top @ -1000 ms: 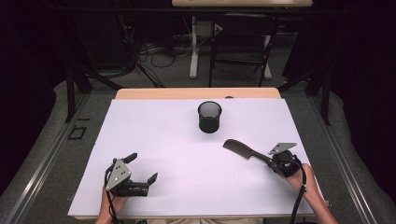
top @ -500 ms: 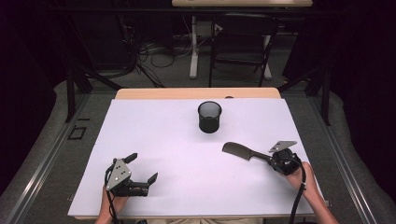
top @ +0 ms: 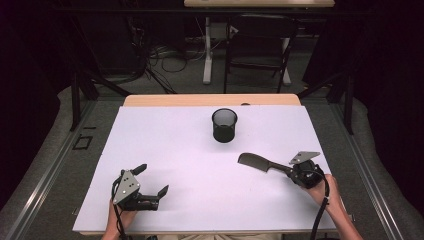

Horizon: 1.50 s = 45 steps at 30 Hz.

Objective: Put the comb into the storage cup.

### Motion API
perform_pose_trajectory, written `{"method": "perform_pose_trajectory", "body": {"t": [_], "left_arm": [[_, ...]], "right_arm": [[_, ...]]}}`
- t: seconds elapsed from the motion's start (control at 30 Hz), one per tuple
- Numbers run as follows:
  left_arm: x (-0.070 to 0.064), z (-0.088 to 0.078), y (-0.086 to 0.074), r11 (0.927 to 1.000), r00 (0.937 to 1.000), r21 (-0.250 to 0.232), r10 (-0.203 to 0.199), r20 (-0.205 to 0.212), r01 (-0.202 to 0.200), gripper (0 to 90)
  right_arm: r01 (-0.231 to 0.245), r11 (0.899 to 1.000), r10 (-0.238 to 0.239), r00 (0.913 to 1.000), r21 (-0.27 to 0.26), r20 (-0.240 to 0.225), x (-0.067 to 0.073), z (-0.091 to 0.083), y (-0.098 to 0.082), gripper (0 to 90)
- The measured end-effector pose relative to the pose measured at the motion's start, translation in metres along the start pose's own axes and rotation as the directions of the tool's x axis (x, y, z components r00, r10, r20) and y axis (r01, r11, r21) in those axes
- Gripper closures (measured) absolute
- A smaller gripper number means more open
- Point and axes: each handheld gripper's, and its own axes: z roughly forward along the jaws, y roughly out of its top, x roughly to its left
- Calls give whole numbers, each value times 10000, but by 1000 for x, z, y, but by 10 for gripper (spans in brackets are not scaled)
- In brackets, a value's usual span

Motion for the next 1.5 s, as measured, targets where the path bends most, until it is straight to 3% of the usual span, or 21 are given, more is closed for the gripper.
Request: {"method": "perform_pose_trajectory", "body": {"t": [0.23,0.4,0.73,1.2,1.33,1.5], "left_arm": [[0,0,0,10000,10000,-12,-28,4,28,0],[0,1,0,10000,10000,-14,-21,8,21,0],[0,1,1,10000,10000,-25,10,18,-10,0],[0,2,0,10000,10000,-25,-5,33,5,0],[0,2,0,10000,10000,-17,-9,36,9,0],[1,1,1,10000,10000,-75,-5,-49,5,0]], "right_arm": [[243,9997,-244,9995,-39,-190,1,-7,6,630],[394,9992,-394,9990,-26,-225,2,-10,13,412],[892,9957,-877,9946,257,-554,-1,-8,26,162],[1478,9871,-1406,9843,623,-1062,-11,1,42,2],[1750,9822,-1653,9778,682,-1286,-14,3,46,0],[1858,9778,-1720,9758,968,-1354,-16,8,50,0]]}}
